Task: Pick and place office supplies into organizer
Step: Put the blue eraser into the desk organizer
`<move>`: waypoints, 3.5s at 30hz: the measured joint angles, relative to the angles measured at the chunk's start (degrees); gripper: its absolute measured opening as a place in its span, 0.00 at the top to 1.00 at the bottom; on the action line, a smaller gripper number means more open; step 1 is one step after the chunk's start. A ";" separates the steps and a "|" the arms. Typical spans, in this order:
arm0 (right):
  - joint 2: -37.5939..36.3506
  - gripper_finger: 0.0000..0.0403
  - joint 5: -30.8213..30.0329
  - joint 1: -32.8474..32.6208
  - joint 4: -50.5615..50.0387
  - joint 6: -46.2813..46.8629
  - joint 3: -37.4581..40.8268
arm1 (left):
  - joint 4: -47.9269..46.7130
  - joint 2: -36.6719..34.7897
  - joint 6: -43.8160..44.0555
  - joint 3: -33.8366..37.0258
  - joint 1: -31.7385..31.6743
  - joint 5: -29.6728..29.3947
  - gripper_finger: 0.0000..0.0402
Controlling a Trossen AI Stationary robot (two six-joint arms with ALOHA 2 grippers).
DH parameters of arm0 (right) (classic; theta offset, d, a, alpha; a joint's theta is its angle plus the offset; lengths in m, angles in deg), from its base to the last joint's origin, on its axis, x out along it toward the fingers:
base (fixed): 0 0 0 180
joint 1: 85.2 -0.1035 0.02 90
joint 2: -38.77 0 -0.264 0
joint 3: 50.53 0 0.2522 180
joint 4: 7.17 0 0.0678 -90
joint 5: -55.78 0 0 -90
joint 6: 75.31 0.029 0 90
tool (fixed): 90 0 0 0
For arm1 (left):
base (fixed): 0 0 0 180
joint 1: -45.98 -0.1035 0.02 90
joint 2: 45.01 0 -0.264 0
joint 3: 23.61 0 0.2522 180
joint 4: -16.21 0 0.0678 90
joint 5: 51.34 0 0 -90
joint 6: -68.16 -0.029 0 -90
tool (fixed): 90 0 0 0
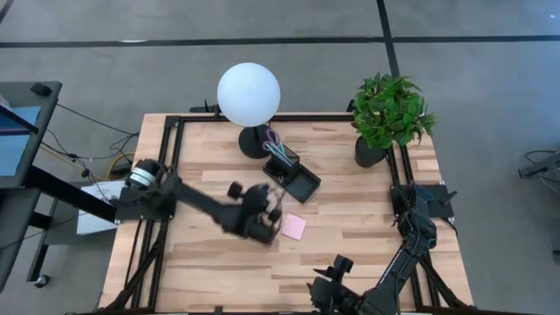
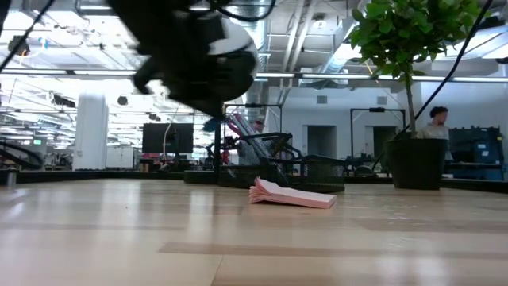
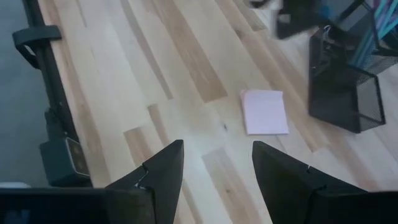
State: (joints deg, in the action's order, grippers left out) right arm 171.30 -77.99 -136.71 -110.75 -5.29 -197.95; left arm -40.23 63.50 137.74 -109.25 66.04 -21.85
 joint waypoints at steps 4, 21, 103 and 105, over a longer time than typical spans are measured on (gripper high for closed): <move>-0.02 0.54 0.00 0.26 -0.20 0.00 0.00 | 8.49 -0.08 -14.14 -1.33 -6.83 2.33 0.92; -0.04 0.54 0.17 0.02 -0.11 0.92 0.00 | 18.30 3.92 -25.36 -0.90 -13.93 -0.01 1.00; -0.09 0.54 -1.17 -3.58 1.77 8.98 -0.02 | 62.74 -14.66 -57.65 41.00 -27.19 47.42 0.57; -0.09 0.54 -1.18 -3.56 1.77 8.98 -0.02 | 62.70 -14.66 -58.17 41.00 -27.20 48.55 0.54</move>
State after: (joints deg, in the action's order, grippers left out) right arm 171.21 -79.17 -140.27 -108.98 3.70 -197.98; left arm 22.47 48.83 79.58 -68.25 38.84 26.70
